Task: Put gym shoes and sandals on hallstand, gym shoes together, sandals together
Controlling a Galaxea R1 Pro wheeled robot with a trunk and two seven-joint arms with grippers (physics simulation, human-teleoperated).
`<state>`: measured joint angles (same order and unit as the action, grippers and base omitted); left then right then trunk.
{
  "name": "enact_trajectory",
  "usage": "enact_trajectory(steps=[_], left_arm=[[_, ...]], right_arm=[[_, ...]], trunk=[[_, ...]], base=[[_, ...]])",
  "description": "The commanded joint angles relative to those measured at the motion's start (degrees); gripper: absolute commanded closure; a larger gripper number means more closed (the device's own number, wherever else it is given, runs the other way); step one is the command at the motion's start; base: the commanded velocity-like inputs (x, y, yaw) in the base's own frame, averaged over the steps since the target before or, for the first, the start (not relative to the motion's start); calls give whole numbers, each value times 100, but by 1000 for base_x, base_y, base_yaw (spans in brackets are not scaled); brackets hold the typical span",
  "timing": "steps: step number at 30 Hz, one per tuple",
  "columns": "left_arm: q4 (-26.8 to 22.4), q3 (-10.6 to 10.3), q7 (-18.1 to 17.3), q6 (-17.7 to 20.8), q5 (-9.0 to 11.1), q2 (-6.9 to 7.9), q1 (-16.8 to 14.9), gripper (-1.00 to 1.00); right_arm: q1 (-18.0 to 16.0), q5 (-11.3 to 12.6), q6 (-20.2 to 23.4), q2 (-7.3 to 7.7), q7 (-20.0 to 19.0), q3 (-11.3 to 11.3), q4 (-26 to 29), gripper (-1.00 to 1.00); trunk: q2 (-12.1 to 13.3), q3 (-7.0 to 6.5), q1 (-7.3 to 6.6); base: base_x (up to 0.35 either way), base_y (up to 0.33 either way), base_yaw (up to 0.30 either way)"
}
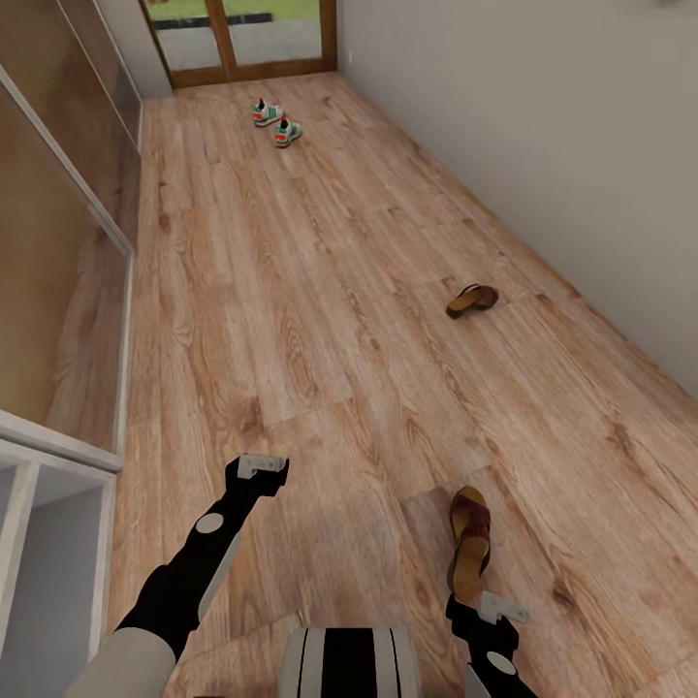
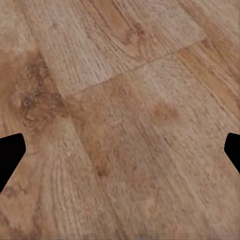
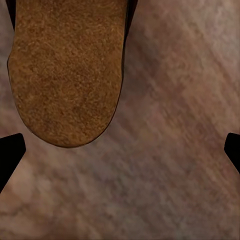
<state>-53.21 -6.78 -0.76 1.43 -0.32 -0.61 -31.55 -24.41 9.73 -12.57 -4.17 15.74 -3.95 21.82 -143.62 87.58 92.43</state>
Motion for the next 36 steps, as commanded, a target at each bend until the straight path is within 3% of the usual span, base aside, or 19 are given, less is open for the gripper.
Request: enact_trajectory(steps=[1,36], left_arm=[[-5,1,-8,15,-3,0,-1,-100],[-5,1,-5,15,-11,0,-1,-100]], right_arm=[[-2,46,-35,-4,-15,-18,-2,-100],[-2,46,-35,-5,-18,-18,-2,-100]], trunk=[[-1,5,-1],[-1,34,-1]], base=[[0,0,0],[0,0,28]])
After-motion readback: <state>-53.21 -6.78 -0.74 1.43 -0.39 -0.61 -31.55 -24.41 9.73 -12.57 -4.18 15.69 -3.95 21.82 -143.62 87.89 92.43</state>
